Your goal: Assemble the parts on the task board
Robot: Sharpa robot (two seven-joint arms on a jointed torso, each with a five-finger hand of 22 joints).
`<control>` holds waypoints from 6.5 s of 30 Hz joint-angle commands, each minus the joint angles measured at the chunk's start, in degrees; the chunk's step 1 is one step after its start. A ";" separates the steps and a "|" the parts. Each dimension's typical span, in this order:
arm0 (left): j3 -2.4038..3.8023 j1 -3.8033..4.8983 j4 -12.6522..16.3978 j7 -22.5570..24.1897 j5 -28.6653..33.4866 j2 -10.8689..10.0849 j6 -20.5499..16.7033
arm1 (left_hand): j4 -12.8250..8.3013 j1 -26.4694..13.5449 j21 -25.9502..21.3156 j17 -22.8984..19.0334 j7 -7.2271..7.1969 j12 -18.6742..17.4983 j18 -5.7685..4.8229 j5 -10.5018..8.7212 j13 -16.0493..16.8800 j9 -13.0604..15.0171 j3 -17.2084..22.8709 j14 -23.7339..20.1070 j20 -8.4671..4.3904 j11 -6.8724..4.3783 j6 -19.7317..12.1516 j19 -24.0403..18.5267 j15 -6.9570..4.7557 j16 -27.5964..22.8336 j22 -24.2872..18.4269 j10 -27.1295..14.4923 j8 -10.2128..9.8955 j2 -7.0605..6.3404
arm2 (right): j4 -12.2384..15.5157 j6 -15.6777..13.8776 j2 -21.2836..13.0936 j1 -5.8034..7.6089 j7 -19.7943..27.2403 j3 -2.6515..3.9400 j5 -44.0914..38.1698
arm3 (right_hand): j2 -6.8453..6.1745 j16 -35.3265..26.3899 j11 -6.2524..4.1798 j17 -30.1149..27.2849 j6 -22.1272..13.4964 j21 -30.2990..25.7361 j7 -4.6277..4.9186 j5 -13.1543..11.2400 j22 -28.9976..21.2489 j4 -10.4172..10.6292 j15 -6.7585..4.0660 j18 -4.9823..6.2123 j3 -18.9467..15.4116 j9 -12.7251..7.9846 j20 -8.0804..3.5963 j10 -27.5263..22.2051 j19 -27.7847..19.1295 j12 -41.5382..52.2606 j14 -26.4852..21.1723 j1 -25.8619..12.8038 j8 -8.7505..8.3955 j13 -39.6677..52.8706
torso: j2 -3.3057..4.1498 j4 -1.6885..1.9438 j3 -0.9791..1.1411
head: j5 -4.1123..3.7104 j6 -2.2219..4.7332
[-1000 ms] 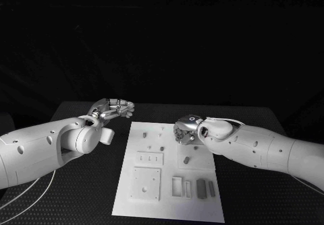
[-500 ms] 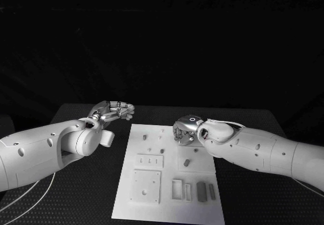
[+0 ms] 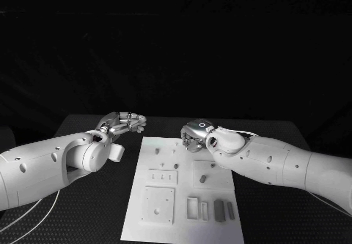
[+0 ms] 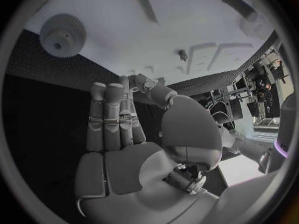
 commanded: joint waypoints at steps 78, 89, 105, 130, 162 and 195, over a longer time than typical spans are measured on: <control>0.12 0.11 0.15 0.40 0.19 1.00 0.41 | -0.14 -0.07 0.24 0.21 0.31 -0.54 -0.25 -0.18 -0.07 0.01 0.18 0.62 -0.37 0.37 -0.08 0.17 0.01 -0.39 -0.18 0.21 -0.47 -0.47 | -9.15 -0.80 8.46 -1.27 -1.45 -0.61 -4.18 | -0.91 0.94 0.13 0.03 1.47 1.25 -1.28 0.13 0.77 0.03 -0.51 0.96 1.17 1.43 -0.55 0.38 0.52 -0.30 -0.24 -0.22 0.50 0.67 | 0.38 0.11 -0.33 | 1.56 -1.58; 0.12 0.11 -0.06 0.38 0.19 1.19 0.41 | -0.13 -0.05 0.25 0.24 0.31 -0.60 -0.26 -0.18 -0.07 0.03 0.20 0.62 -0.36 0.38 -0.07 0.16 0.01 -0.42 -0.20 0.23 -0.50 -0.48 | -9.41 -0.20 8.60 -1.35 -1.39 -0.71 -4.15 | -0.91 0.97 0.13 0.01 1.46 1.32 -1.27 0.14 0.82 0.03 -0.51 0.96 1.18 1.45 -0.57 0.39 0.50 -0.33 -0.25 -0.27 0.50 0.72 | 0.39 0.08 -0.32 | 1.59 -1.62; 0.12 0.11 -0.13 0.36 0.19 1.18 0.36 | -0.11 -0.07 0.26 0.27 0.32 -0.67 -0.27 -0.19 -0.07 0.04 0.19 0.62 -0.36 0.39 -0.08 0.15 0.02 -0.46 -0.22 0.25 -0.55 -0.51 | -10.33 0.39 8.87 -1.43 -0.31 -0.90 -1.82 | -1.75 0.92 0.78 -0.39 -0.31 1.44 -0.56 0.13 1.02 -0.01 0.07 0.96 1.03 1.23 -0.48 -1.44 -0.06 -1.63 -0.53 -0.62 -0.50 0.71 | 0.35 0.03 -0.33 | 1.65 -1.93; 0.12 0.12 0.12 0.35 0.19 0.30 0.23 | -0.08 -0.28 0.28 0.33 0.41 -0.90 -0.29 -0.22 -0.11 0.03 0.12 0.58 -0.33 0.47 -0.23 0.13 0.06 -0.58 -0.28 0.16 -0.73 -0.62 | -4.47 -5.86 3.42 -0.67 2.54 -0.69 4.01 | -6.34 2.24 4.41 -0.97 -8.14 2.08 2.49 0.08 1.36 0.38 3.56 0.96 -4.09 0.16 -0.32 -12.78 -0.60 -2.26 -0.38 0.11 -3.75 -3.26 | 0.29 -0.42 -0.26 | 1.74 -1.25; 0.06 0.10 -0.17 0.29 0.19 0.21 0.74 | -0.13 -0.15 0.30 0.40 0.38 -1.02 -0.28 -0.21 -0.10 0.09 0.17 0.61 -0.34 0.46 -0.14 0.08 0.05 -0.64 -0.33 0.24 -0.76 -0.70 | -6.66 6.64 -5.83 0.84 8.72 2.11 18.27 | -5.04 20.90 0.27 8.92 -9.14 14.61 1.17 2.64 3.04 -0.36 -0.34 0.96 -15.19 -1.81 -2.51 -16.90 -0.84 57.51 -2.71 -1.60 -6.01 47.47 | 0.45 -2.21 1.66 | 2.23 0.26; 0.06 0.11 -0.28 0.08 0.10 0.33 0.66 | -0.10 -0.19 0.31 0.45 0.41 -1.13 -0.30 -0.23 -0.11 0.10 0.17 0.58 -0.32 0.49 -0.21 0.04 0.07 -0.71 -0.36 0.23 -0.84 -0.69 | -11.02 9.46 -3.01 -0.82 9.02 2.11 19.16 | -2.51 21.69 0.13 10.59 -8.69 16.46 1.00 0.91 2.78 -0.14 -0.42 0.96 -11.59 -1.82 -2.96 -17.22 -1.01 61.15 -2.47 -0.58 -5.58 49.06 | 0.59 -1.91 1.81 | 2.21 -0.29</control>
